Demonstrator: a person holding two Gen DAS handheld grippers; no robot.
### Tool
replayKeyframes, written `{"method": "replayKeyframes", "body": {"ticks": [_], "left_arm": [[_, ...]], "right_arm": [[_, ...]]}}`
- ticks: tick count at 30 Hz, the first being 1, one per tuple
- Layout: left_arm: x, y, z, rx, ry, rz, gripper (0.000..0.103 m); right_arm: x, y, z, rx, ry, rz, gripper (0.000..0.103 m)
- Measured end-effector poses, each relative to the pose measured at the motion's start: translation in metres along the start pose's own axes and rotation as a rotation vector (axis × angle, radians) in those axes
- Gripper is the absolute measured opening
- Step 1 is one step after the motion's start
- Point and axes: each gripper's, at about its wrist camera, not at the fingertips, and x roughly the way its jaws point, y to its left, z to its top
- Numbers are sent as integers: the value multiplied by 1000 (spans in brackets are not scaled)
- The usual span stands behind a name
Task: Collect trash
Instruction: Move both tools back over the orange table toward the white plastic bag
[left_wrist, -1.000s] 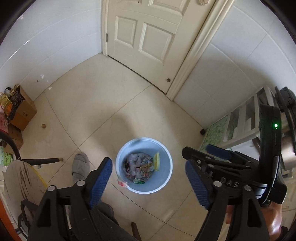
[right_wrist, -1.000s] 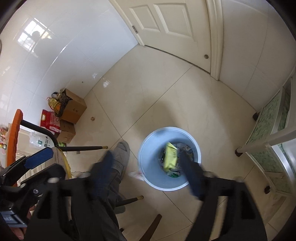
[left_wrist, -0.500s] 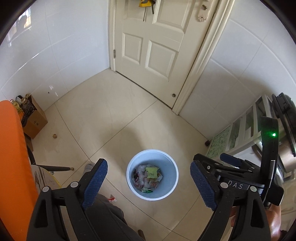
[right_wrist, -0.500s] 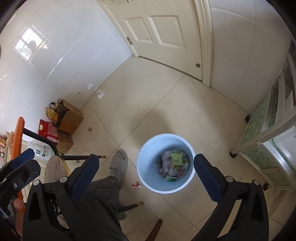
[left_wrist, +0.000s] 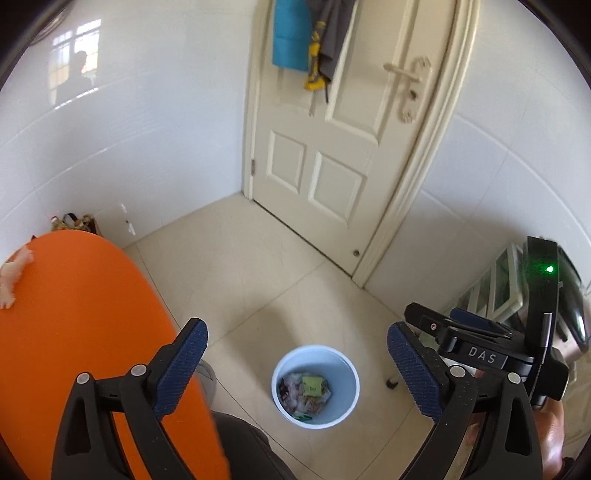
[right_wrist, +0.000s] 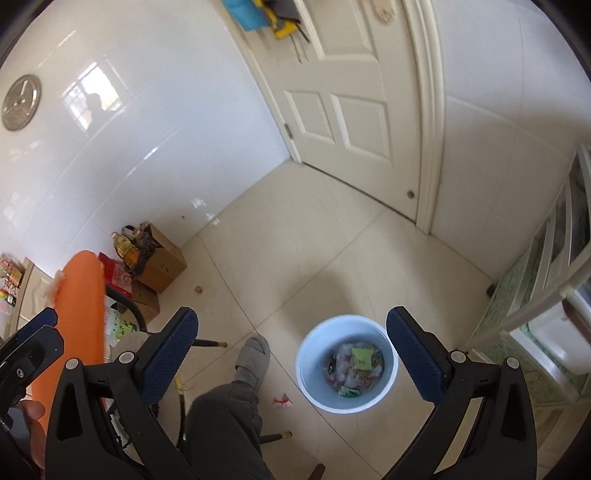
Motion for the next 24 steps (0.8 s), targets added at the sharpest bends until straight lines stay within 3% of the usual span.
{"method": "replayKeyframes", "body": {"ticks": [12, 16, 24], "left_arm": [[-165, 89, -52, -161, -221, 152, 102], [-226, 122, -84, -213, -272, 230, 102], [-316, 153, -148, -341, -347, 410, 102]], "right_arm": [[-47, 154, 19, -206, -115, 148, 103], [-58, 213, 17, -275, -142, 212, 103], [-62, 320, 3, -407, -146, 300, 103]]}}
